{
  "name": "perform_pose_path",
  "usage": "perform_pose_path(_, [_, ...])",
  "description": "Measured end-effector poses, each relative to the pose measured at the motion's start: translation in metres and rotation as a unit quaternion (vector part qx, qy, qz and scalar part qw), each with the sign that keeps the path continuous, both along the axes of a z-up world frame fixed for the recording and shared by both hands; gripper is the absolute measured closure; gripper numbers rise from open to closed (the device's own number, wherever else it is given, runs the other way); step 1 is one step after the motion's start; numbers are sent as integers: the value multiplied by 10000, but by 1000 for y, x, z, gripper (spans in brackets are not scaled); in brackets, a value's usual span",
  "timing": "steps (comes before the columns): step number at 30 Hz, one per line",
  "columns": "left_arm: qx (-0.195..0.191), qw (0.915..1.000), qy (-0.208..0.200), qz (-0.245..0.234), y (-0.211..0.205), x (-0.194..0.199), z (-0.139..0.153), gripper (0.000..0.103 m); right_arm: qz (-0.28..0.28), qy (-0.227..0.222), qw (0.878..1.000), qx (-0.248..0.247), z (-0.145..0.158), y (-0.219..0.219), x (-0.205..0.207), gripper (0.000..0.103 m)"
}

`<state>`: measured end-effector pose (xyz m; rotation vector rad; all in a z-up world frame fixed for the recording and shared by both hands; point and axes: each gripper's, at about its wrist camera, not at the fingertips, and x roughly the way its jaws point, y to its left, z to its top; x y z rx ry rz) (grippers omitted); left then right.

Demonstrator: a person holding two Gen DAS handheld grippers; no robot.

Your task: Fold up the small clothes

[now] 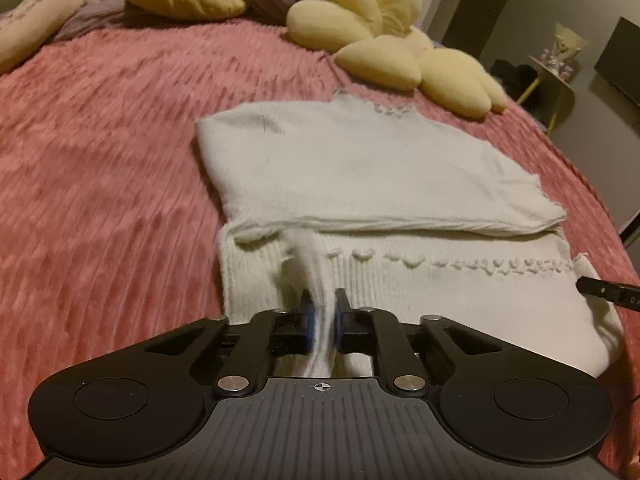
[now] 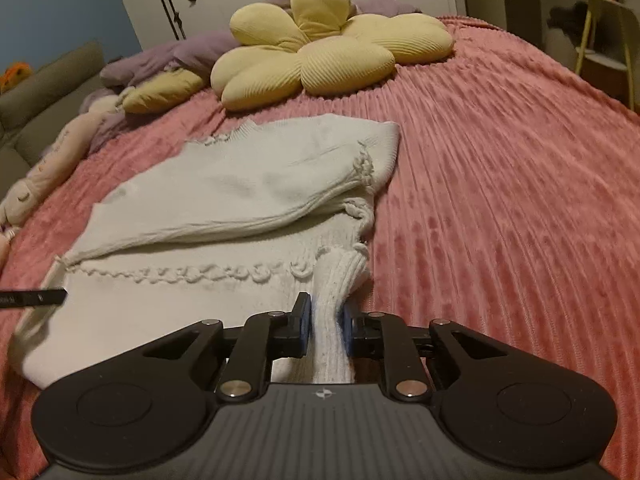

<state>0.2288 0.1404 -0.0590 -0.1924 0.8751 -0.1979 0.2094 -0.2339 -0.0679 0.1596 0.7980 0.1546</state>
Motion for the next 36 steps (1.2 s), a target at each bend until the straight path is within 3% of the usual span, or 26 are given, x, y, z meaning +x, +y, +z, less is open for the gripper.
perform_pose_path(2, [34,9998,-169,-45,-1,-5,10,93,1,-150,9997,-213,6,3,-4,95])
perform_pose_path(7, [-34,9973,-720,-133,-2,-12,48,93,83,-735,9946,-728,35,10,-14,96])
perform_pose_path(12, [-332,9914,-1268,-61,4,-2,87,93,173,-1395,9874,-726,76,19,-10,96])
perform_pose_path(17, [-201,9914,-1283,176,8,33,87,93,114,-1673,9831,-730,93,28,18,96])
perform_pose_path(22, [-188,9957,-644,642,17,72,44,92,-66,-1237,9903,-637,64,32,67,96])
perform_pose_path(24, [-119,9977,-330,586,16,78,26,89,-92,-921,9939,-597,44,30,80,96])
perform_pose_path(26, [8,9990,-165,408,12,79,13,73,-26,-511,9970,-576,25,29,89,94])
perform_pose_path(27, [53,9993,-162,336,11,78,9,56,21,-359,9976,-584,18,29,91,94])
perform_pose_path(28, [98,9994,-183,286,11,77,6,53,50,-312,9976,-610,14,29,90,93])
perform_pose_path(31, [70,9997,-80,241,13,79,-1,57,141,-271,9975,-629,7,27,87,90])
perform_pose_path(32, [47,9997,-55,250,13,80,-3,62,134,-233,9977,-621,6,26,88,90])
perform_pose_path(34, [78,9994,-85,315,13,80,-3,86,120,-224,9978,-614,5,26,88,90])
perform_pose_path(36, [96,9991,-219,343,14,76,3,93,160,-299,9964,-779,9,31,83,94])
